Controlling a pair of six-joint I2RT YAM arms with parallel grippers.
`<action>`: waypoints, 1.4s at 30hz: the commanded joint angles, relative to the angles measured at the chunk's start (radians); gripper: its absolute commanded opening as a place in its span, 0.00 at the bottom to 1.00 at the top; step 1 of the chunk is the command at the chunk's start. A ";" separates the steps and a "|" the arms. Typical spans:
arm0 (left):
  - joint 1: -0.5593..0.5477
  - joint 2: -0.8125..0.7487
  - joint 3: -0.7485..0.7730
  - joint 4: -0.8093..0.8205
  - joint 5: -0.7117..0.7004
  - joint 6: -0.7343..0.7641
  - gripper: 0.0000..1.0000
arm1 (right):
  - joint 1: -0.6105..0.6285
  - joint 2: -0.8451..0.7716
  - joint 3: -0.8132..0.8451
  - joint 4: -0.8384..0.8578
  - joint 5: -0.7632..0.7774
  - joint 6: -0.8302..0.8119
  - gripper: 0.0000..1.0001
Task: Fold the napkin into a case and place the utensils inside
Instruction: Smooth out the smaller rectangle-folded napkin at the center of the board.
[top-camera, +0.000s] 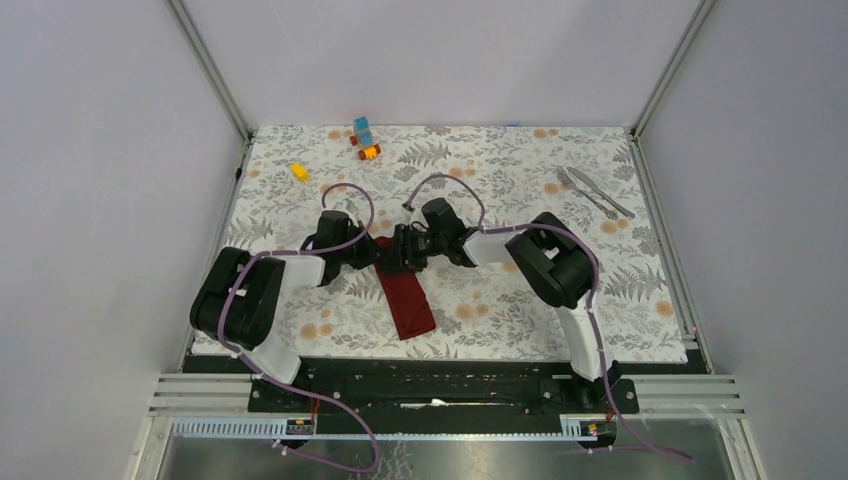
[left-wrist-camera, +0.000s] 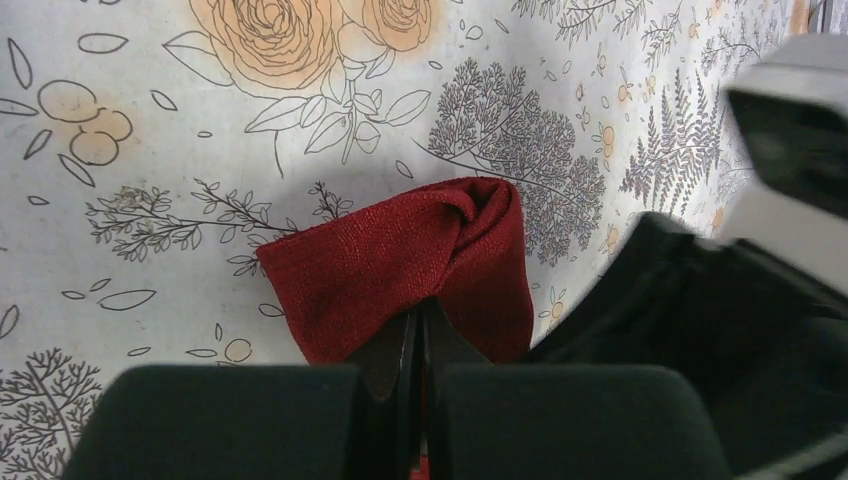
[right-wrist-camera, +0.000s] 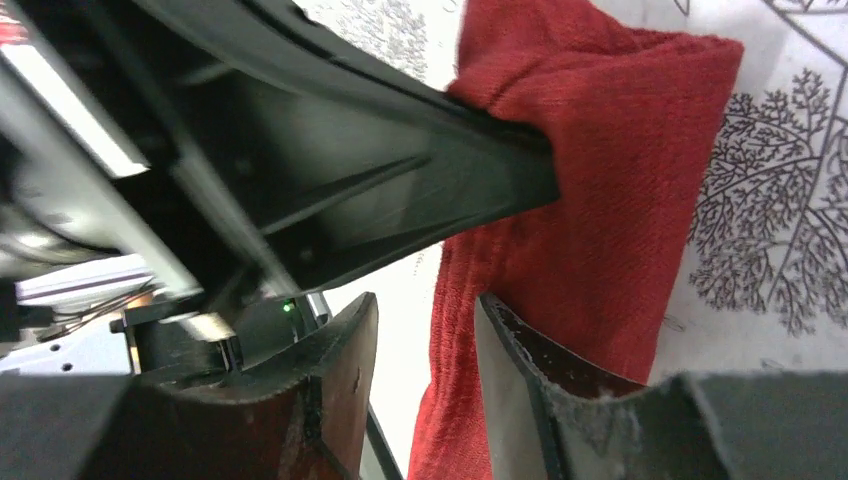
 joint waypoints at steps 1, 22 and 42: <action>0.014 0.043 -0.004 -0.049 -0.090 0.039 0.00 | 0.006 0.087 0.045 0.137 -0.148 0.091 0.48; 0.019 0.105 -0.007 -0.021 -0.124 0.021 0.00 | 0.064 -0.108 -0.444 0.085 -0.257 -0.088 0.48; 0.019 -0.201 0.114 -0.252 0.138 0.072 0.31 | 0.127 -0.733 -0.436 -0.415 0.466 -0.343 0.78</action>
